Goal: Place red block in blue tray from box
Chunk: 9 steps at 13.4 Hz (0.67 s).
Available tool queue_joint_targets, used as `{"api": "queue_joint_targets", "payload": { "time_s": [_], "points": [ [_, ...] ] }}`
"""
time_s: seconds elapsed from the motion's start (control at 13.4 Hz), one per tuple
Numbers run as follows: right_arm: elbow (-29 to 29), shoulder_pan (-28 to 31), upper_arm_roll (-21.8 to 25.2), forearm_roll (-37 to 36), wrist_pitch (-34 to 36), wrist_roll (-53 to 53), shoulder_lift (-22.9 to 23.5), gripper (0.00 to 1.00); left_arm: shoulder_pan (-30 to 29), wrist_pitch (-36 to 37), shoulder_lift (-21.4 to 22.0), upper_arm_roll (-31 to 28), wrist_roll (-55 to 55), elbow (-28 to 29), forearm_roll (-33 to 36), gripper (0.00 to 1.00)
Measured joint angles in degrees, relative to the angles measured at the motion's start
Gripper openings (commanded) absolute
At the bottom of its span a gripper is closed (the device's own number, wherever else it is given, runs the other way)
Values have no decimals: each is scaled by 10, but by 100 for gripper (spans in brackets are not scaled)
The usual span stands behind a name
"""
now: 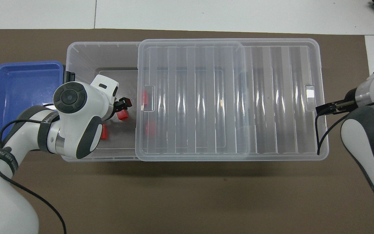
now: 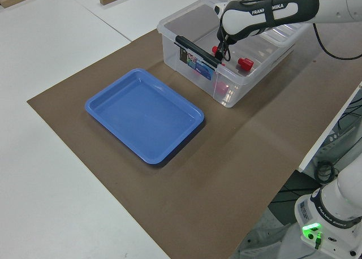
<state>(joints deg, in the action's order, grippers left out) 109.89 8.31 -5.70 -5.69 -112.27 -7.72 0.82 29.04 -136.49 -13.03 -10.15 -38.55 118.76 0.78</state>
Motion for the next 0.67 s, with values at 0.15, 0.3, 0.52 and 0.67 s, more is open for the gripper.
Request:
{"api": "queue_joint_targets", "payload": {
  "time_s": [0.15,0.3,0.52,0.67],
  "points": [
    [0,-11,-1,0,1,43,-16,100,1,-17,-1,0,-3,19,0,100],
    [-2,-16,-10,4,8,89,-32,100,3,-32,-2,0,-12,26,0,100],
    [-44,-19,-28,10,66,132,-40,100,18,-48,-10,1,-36,27,0,100],
    [-86,-20,-39,11,109,147,-40,100,24,-53,-13,1,-41,27,0,77]
  ]
}}
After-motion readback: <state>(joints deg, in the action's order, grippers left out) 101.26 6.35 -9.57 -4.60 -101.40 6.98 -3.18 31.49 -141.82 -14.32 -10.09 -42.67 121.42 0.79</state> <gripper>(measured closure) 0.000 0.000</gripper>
